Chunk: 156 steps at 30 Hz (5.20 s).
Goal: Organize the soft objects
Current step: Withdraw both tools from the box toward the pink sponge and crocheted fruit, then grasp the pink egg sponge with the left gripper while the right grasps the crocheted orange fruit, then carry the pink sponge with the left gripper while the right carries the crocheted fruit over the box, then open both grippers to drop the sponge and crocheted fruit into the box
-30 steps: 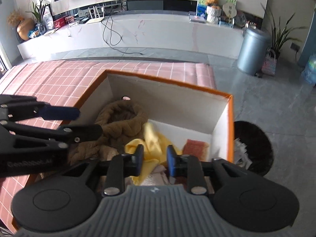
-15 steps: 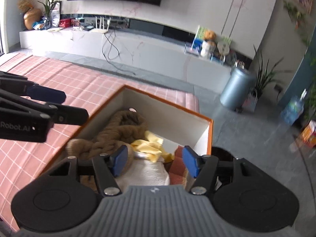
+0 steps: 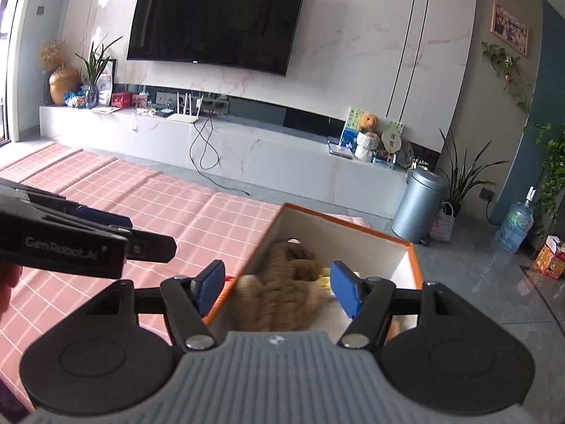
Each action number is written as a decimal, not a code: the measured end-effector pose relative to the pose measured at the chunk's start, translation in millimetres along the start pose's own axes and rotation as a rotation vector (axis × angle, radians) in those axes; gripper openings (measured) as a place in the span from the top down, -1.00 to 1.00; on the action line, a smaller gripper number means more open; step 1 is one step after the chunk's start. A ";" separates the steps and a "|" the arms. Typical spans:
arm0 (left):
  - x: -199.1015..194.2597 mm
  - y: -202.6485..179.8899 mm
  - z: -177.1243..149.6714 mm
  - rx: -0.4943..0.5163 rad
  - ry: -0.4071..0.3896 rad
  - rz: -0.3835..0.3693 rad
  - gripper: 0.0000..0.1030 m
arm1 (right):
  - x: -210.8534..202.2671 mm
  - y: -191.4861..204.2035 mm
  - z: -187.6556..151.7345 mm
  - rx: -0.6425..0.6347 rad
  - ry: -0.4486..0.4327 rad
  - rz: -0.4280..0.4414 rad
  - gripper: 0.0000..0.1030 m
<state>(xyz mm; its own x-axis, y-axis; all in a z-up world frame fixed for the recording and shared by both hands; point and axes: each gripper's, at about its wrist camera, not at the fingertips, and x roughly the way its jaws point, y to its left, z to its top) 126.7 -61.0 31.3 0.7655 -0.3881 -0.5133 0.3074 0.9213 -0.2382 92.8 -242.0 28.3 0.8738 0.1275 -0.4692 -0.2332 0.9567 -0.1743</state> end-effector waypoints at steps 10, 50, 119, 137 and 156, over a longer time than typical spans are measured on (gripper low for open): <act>-25.7 55.7 -39.4 -0.086 -0.025 0.125 -0.26 | -5.4 75.7 -25.6 0.010 0.015 0.027 -0.36; 72.1 71.3 -40.7 0.152 0.251 -0.192 0.09 | 181.6 88.6 36.3 -0.846 0.722 0.464 0.09; 2.2 -1.6 -5.2 0.066 0.088 -0.122 0.09 | 64.3 -11.6 64.3 -0.657 0.453 0.278 0.20; 71.2 -100.9 -25.5 0.398 0.224 -0.232 0.09 | 84.6 -64.1 -1.1 -0.518 0.583 0.258 0.19; 108.1 -103.9 -41.8 0.481 0.349 -0.193 -0.15 | 103.7 -76.3 -16.9 -0.506 0.644 0.236 -0.05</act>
<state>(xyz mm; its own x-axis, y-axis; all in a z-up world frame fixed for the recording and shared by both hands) 153.9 -199.7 -33.9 0.4660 -0.4586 -0.7567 0.7041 0.7101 0.0032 193.9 -306.2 -21.6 0.4009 -0.0114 -0.9161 -0.6755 0.6718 -0.3039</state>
